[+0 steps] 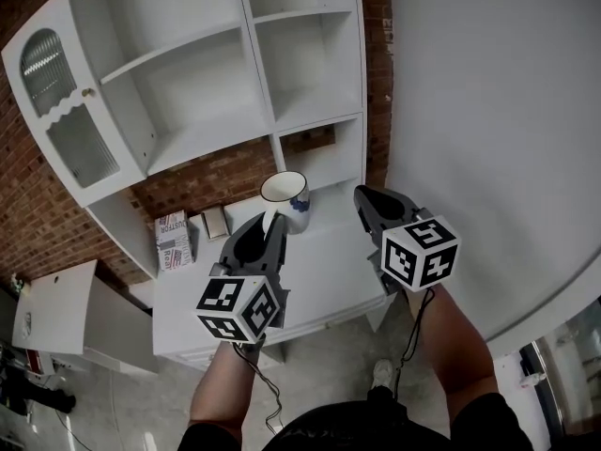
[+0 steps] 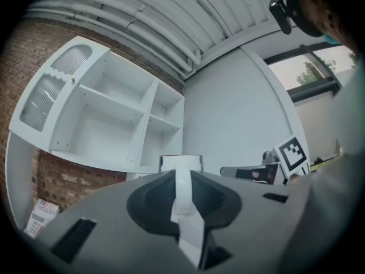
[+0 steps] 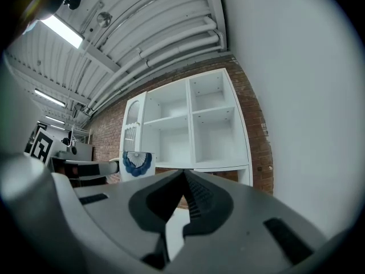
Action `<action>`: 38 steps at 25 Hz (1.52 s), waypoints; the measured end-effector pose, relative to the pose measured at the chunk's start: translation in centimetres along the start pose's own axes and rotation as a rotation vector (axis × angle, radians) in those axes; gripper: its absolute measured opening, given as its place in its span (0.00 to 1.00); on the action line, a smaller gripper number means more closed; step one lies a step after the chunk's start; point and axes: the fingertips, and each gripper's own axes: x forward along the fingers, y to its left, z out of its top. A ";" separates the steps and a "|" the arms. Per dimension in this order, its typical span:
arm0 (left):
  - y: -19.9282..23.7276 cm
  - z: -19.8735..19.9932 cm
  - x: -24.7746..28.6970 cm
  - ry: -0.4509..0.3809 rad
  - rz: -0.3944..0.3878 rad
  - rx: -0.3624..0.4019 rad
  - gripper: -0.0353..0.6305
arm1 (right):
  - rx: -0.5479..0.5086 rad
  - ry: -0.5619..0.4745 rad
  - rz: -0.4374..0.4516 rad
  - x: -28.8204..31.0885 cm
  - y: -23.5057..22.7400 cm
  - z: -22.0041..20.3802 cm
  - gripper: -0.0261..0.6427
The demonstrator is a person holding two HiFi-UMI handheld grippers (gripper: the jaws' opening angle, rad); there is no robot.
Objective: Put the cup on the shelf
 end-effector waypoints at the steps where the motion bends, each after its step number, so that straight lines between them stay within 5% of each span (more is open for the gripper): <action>1: 0.0 -0.1 0.7 0.001 0.003 -0.001 0.15 | 0.002 0.001 0.004 0.3 -0.6 0.0 0.04; 38: -2.0 0.4 19.7 -0.059 0.242 0.034 0.15 | 0.005 -0.008 0.229 9.6 -18.6 2.5 0.04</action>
